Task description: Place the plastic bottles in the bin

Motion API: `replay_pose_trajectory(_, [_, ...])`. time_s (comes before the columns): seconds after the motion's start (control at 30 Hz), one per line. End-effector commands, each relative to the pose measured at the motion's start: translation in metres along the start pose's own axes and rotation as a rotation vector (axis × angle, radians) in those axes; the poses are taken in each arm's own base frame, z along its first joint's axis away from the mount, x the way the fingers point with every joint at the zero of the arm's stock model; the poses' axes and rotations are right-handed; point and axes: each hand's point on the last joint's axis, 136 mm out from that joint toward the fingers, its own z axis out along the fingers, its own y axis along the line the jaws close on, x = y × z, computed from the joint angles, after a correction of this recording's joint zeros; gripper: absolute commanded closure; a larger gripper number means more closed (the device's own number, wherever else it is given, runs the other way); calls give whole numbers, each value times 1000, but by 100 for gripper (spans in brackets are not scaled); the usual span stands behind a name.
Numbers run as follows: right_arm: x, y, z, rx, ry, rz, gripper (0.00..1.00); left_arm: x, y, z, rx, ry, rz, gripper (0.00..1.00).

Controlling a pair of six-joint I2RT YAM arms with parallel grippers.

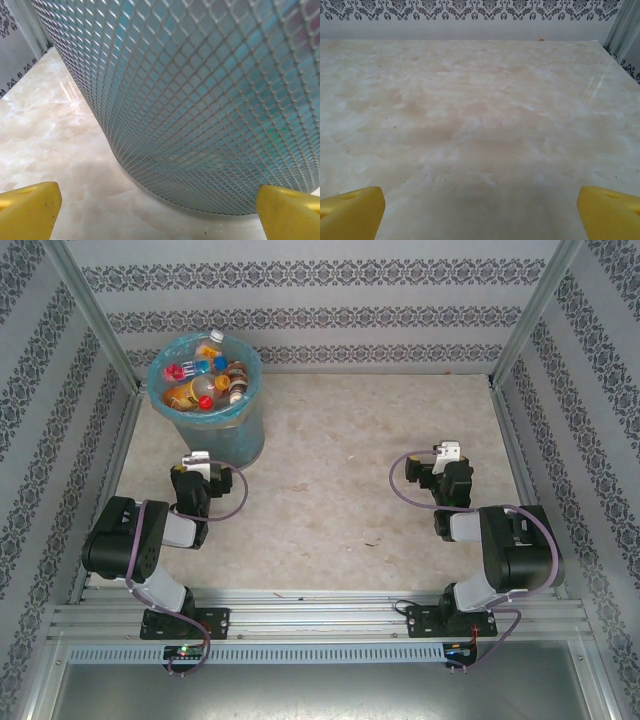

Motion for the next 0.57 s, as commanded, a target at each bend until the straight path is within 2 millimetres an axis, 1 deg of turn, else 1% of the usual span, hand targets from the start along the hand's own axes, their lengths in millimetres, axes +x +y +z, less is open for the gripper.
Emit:
replay_pose_trajectory(0.0, [-8, 1, 1, 9, -23, 3, 2, -11, 7, 1, -26, -25, -32, 0])
replay_pose_trajectory(0.33, [-9, 2, 1, 6, -23, 2, 2, -10, 8, 6, -6, 4, -52, 0])
replay_pose_trajectory(0.47, [-9, 2, 1, 6, -23, 2, 2, -10, 11, 4, -17, -7, -57, 0])
replay_pose_trajectory(0.53, [-9, 2, 1, 7, -24, 2, 2, -12, 11, 0, -16, -33, -60, 0])
